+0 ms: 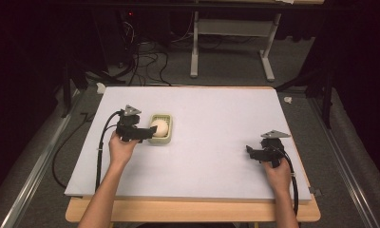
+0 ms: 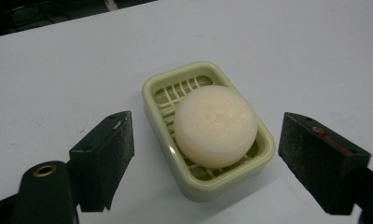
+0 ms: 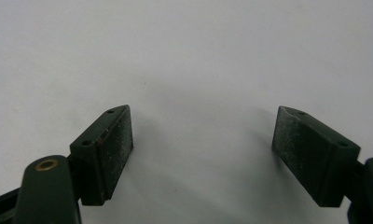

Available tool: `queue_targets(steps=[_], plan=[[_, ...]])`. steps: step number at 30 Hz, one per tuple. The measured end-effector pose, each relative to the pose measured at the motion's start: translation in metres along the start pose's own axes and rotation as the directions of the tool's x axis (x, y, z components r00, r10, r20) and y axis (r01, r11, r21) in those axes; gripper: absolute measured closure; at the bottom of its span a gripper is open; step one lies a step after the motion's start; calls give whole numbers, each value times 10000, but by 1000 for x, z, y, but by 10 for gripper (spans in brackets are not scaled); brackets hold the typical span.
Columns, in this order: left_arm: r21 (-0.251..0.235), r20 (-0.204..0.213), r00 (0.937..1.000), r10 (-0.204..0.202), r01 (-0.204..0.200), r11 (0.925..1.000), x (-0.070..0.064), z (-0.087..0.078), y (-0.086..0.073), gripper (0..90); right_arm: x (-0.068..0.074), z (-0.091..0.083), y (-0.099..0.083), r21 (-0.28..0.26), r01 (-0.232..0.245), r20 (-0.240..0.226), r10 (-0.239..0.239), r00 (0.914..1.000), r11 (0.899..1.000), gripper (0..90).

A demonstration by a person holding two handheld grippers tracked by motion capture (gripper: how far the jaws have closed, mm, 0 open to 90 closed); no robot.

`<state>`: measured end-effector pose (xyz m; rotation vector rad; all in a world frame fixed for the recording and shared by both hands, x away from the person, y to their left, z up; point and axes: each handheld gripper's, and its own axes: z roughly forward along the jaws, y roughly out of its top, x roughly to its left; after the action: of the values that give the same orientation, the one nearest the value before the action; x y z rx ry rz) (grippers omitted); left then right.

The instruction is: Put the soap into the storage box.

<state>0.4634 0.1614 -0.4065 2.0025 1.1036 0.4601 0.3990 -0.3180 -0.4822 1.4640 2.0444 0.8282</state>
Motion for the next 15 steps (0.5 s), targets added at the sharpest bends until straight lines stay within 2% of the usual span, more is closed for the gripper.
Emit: queue_targets(steps=[3, 7, 15], plan=[[-1, -33, 10000, -44, 44, 10000, 2, -4, -1, 191, 0, 0, 0, -1, 1, 5, -1, 10000, 10000, 209], [-254, -12, 9997, -230, 229, 9994, 5, -12, -3, 192, 0, 0, 0, 1, 2, 2, -2, 10000, 10000, 209], [-366, -146, 9995, -294, 289, 9989, 10, -23, -8, 192, 0, 0, 0, 3, -7, 7, 7, 10000, 10000, 209]])
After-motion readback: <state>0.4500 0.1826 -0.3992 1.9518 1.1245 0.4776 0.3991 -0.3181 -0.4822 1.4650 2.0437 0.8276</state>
